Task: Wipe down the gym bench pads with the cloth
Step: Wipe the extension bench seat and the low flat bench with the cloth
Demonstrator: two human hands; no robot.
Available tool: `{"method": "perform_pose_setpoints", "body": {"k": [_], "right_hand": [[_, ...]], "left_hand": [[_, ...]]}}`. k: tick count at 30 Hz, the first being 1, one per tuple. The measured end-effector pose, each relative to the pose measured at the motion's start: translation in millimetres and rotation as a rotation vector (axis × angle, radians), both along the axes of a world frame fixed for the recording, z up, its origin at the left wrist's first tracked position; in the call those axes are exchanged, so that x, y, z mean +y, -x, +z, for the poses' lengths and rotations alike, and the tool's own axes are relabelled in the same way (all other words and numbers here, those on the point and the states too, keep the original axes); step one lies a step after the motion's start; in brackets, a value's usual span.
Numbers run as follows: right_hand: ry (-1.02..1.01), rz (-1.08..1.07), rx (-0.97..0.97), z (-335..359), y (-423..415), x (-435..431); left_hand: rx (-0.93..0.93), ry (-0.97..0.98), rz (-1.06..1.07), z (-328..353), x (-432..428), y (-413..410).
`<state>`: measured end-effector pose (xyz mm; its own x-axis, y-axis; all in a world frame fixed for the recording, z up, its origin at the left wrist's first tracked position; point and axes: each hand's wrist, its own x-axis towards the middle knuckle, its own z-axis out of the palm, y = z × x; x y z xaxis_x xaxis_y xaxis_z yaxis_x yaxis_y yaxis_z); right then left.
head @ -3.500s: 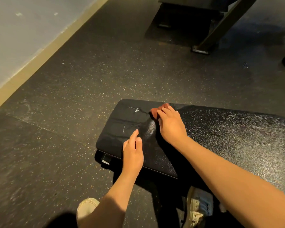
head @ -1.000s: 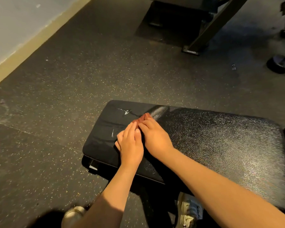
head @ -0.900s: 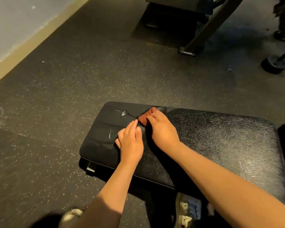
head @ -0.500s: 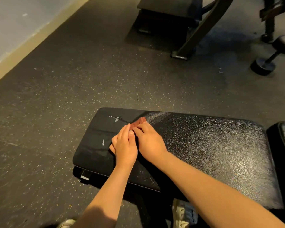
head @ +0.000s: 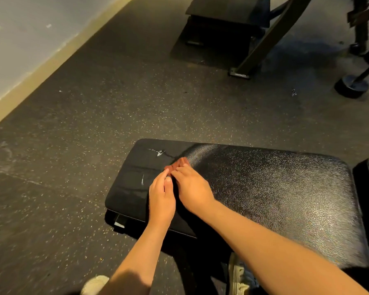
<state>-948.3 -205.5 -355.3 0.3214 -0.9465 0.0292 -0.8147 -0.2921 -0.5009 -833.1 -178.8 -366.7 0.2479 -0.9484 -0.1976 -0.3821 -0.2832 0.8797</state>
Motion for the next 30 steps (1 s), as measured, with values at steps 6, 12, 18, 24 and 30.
{"method": "perform_pose_setpoints", "body": {"k": [6, 12, 18, 24, 30], "right_hand": [[-0.219, -0.203, -0.380, 35.8, 10.2, 12.0], [-0.291, -0.254, -0.620, 54.4, 3.5, 50.8], [-0.451, -0.242, -0.745, 81.0, 1.5, 82.8], [-0.418, -0.238, -0.807, 92.8, 4.8, 100.8], [-0.400, -0.297, -0.719, 84.4, 13.3, 104.5]], "left_hand": [[0.141, -0.073, 0.059, 24.0, 28.8, -7.8], [0.435, -0.082, 0.022, 58.6, 42.4, -2.4], [0.503, -0.084, 0.078, 92.5, 68.1, -1.2], [0.534, -0.077, 0.110, 106.2, 86.8, -9.6], [0.377, -0.087, 0.184, 103.5, 94.8, -17.6]]}}
